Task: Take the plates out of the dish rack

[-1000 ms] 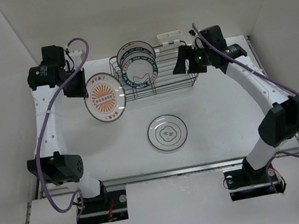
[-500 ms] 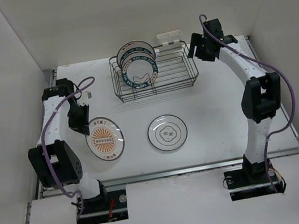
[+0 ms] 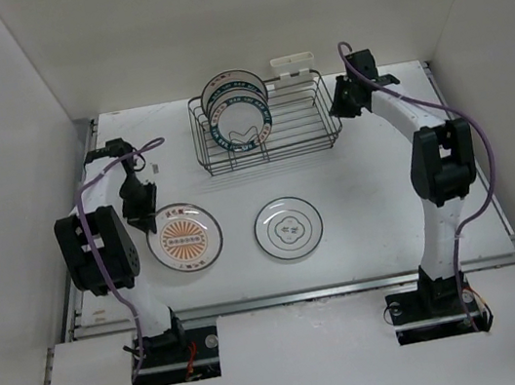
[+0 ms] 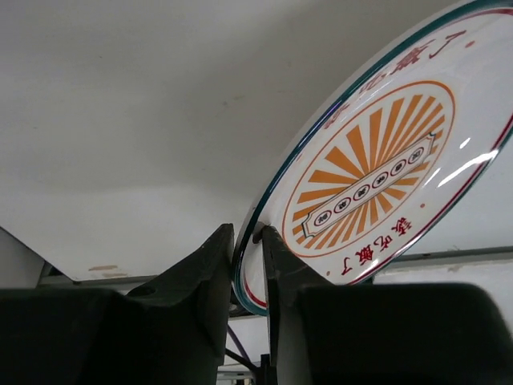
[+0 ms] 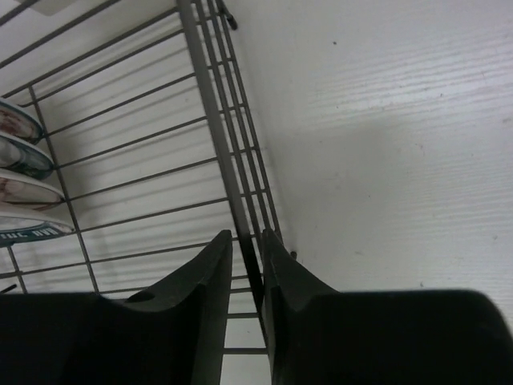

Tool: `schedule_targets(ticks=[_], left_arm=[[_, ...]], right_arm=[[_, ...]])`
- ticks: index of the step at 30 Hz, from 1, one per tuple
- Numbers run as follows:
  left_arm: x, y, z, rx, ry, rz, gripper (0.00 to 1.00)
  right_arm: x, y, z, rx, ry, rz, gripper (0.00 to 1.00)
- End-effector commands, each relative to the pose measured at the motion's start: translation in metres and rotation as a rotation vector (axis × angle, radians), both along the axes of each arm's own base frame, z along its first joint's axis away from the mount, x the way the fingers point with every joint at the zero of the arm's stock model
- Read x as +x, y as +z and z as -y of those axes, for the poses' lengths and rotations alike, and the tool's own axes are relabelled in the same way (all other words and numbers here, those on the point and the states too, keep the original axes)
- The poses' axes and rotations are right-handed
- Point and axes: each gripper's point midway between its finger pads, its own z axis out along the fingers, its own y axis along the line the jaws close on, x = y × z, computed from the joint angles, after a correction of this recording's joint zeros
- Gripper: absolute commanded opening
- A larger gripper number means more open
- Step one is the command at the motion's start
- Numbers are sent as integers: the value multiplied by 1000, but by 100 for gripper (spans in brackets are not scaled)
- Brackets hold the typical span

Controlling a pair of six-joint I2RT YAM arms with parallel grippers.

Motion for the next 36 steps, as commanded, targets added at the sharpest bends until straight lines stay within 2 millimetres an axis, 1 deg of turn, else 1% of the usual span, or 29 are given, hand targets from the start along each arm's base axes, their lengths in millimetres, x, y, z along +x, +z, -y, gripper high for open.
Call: schedule_targets(ticks=[1, 2, 3, 4, 5, 6, 7, 8, 9, 10, 11, 13, 14, 16, 17, 19, 22, 25, 27, 28, 29, 31, 32, 33, 34, 35, 36], left_arm=[[9, -2, -21, 123, 28, 29, 16], [12, 1, -23, 136, 29, 40, 18], [12, 1, -25, 145, 29, 40, 18], [15, 4, -25, 146, 30, 52, 19], [19, 7, -26, 147, 31, 66, 21], [19, 7, -26, 147, 31, 66, 21], [22, 7, -26, 147, 31, 67, 21], [22, 5, -27, 156, 31, 57, 22], [24, 7, -28, 157, 32, 66, 22], [24, 4, -28, 156, 31, 57, 22], [24, 1, -28, 155, 30, 48, 22], [23, 2, -29, 166, 30, 47, 23], [21, -3, -29, 164, 29, 29, 23], [21, -3, -29, 164, 38, 29, 23], [21, -3, -29, 164, 38, 29, 24], [21, 0, -29, 165, 39, 38, 24], [26, 4, -29, 166, 40, 56, 26], [26, 4, -29, 166, 40, 57, 26], [26, 4, -30, 167, 28, 56, 27], [20, -1, -29, 165, 26, 37, 27], [22, -1, -32, 179, 15, 44, 27], [16, -11, -35, 189, 2, -2, 27], [9, -13, -32, 173, -1, -37, 27], [6, -17, -29, 150, -30, -58, 27], [0, -21, -25, 125, -40, -77, 27], [1, -22, -19, 90, -38, -73, 27], [-3, -24, -16, 73, -38, -85, 27]], right_arm=[[2, -7, -8, 43, 12, 13, 26], [2, -3, -8, 52, 5, 25, 23], [-1, -8, -8, 50, 5, 13, 18], [-2, -4, -8, 52, 5, 23, 15], [-5, -5, -7, 52, 5, 26, 9], [-7, -9, -7, 51, 5, 16, 9], [-10, -6, -11, 51, 14, 20, 6], [-10, -8, -11, 51, 15, 22, 6], [-13, -6, -11, 52, 15, 23, 3], [-13, 0, -11, 53, 15, 34, 1], [-17, -5, -16, 58, 17, 22, 1], [-19, 4, -15, 60, 18, 30, 1], [-21, -1, -13, 51, 10, 20, 1], [-22, 10, -13, 60, 4, 39, 1], [-22, 10, -13, 60, 4, 39, 1], [-26, 21, -19, 76, 14, 51, 1], [-26, 26, -20, 91, 2, 57, 1], [-30, 23, -20, 94, -5, 36, 1], [-32, 15, -22, 113, -12, 10, 1], [-33, 13, -24, 122, -2, 8, 1], [-34, 13, -27, 132, 7, 6, 1], [-35, 10, -27, 138, 1, 2, 1], [-33, 11, -27, 140, 2, 11, 1], [-35, 7, -27, 138, 1, 1, 1], [-35, 7, -27, 138, 1, 1, 1], [-38, 7, -26, 137, 1, -1, 1], [-40, 3, -26, 136, 0, -10, 1]])
